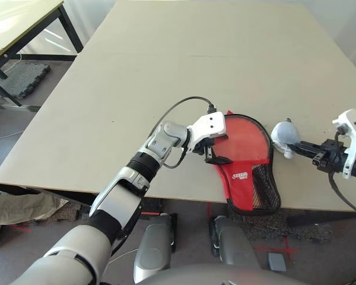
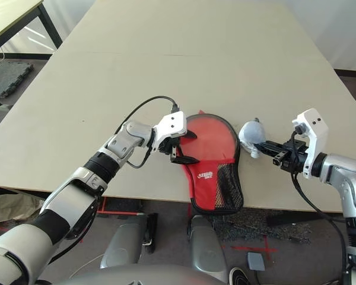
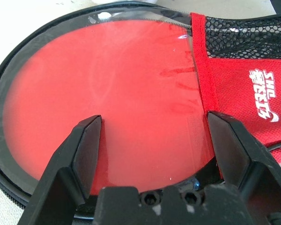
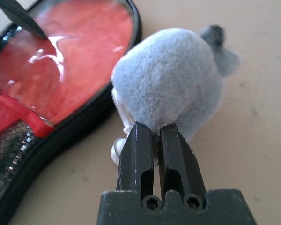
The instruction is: Store the ping-pong paddle in its case and zip it.
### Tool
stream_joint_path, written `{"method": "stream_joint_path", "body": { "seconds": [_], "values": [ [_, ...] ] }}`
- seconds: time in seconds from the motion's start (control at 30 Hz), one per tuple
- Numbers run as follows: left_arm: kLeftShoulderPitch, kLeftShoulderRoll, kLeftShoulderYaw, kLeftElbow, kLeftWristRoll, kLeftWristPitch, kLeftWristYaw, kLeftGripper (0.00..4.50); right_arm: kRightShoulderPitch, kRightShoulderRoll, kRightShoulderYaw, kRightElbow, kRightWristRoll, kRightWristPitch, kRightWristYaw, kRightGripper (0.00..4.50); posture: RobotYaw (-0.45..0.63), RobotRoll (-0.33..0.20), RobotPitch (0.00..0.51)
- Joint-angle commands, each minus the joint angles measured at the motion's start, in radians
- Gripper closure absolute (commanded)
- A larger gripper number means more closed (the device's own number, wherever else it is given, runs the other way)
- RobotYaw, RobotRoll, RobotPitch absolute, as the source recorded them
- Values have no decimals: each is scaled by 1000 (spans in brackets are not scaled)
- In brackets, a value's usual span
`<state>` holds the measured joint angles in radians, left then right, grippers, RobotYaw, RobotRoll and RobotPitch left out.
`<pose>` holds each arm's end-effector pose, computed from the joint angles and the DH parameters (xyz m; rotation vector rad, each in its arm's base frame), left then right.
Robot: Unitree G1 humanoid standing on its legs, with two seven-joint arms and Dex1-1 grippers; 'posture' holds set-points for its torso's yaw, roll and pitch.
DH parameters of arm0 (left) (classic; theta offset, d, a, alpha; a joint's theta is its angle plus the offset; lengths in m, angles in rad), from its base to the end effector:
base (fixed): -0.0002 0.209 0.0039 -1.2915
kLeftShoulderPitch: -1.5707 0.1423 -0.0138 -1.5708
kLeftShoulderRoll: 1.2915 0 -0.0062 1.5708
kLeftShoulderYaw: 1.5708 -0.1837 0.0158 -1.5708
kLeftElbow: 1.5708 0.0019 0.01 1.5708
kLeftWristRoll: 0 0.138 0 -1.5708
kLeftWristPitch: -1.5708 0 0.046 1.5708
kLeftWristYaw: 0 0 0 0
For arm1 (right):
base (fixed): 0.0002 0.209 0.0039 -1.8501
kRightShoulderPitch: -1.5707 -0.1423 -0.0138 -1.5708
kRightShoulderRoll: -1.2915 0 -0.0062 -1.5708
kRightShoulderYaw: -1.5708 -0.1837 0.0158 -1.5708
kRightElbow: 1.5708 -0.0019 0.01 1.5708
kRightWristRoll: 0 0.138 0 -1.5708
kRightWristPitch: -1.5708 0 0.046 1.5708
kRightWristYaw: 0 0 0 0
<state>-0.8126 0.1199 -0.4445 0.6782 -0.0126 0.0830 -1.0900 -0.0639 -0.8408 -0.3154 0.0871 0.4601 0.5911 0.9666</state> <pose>0.3233 0.0672 0.1091 0.4494 0.2428 -1.5049 0.1972 -0.3471 0.1333 -0.0402 0.4696 0.5586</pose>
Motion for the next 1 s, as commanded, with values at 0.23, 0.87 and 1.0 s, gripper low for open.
{"method": "stream_joint_path", "body": {
  "seconds": [0.23, 0.87, 1.0],
  "values": [
    [21, 13, -24, 68, 69, 26, 26, 0, 169, -30, -36, -50, 61, 53, 55, 4482, -28, 0, 145],
    [12, -14, -15, 86, 75, 23, 39, 0, 436, -173, 73, -179, 116, 149, 219, 4482, -24, 0, 147],
    [13, -20, -15, 87, 76, 23, 43, 0, 483, -196, 101, -181, 112, 158, 241, 4482, -21, 0, 144]
  ]
}}
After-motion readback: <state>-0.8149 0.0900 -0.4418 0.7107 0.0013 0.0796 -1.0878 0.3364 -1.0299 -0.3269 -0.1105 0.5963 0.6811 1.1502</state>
